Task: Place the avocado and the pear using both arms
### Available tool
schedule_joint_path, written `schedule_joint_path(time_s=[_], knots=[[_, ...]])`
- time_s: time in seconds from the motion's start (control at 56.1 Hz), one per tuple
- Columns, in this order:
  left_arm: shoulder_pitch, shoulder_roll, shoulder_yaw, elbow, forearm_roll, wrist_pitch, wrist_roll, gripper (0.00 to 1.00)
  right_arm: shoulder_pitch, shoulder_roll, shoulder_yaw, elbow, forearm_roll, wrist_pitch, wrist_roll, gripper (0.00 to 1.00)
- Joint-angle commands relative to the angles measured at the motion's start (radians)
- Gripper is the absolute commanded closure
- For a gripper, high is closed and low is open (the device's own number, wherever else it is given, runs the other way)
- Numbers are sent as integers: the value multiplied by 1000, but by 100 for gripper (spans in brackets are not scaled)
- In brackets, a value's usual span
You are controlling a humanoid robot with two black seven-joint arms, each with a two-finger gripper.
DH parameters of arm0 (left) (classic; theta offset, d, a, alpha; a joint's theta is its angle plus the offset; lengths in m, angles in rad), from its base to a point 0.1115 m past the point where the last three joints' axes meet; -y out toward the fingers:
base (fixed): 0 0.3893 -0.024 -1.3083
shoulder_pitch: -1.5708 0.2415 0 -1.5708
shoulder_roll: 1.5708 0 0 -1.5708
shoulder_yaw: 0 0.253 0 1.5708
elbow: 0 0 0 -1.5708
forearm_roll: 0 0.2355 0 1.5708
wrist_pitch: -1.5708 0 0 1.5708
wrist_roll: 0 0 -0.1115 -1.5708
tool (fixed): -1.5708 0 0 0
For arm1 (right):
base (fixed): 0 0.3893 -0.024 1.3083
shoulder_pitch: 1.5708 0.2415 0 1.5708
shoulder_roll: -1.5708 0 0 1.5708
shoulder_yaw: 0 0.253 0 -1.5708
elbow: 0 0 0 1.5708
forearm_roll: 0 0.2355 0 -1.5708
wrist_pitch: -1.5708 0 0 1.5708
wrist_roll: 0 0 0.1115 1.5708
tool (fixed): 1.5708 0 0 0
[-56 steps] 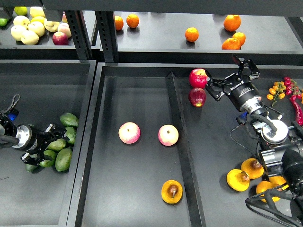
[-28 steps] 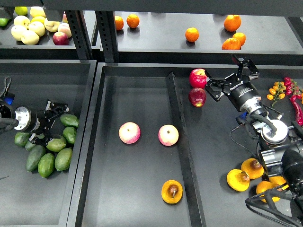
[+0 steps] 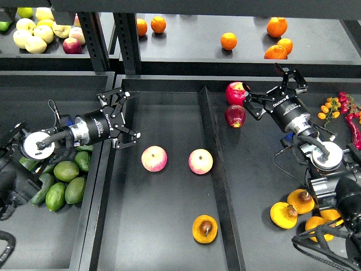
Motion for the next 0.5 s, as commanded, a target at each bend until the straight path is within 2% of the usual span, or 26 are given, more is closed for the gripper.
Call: schedule_joint_path(time_s=[0.0,0.071,0.232,0.41,0.463,0.481], knots=[[23,-12,-141,-26,-1,0,-43,3,0,0,0,2,1,0,2,0],[40,-12,-184,-55,-3,0,-77,3,0,0,0,2,-1,0,2,0],[110,-12,-184,-96,-53,0,-166,2,-2,0,-6,0,-1,0,6,0],[132,-12,-215,-107,-107,0,-177,2,-5,0,-17,-2,-4,0,-11,0],[132,-12,-229,-106,-107,0,-177,2,-8,0,-24,-3,-5,0,-31,0],[131,-12,-232,-99,-109,0,-177,2,-8,0,-25,-5,-5,0,-52,0]])
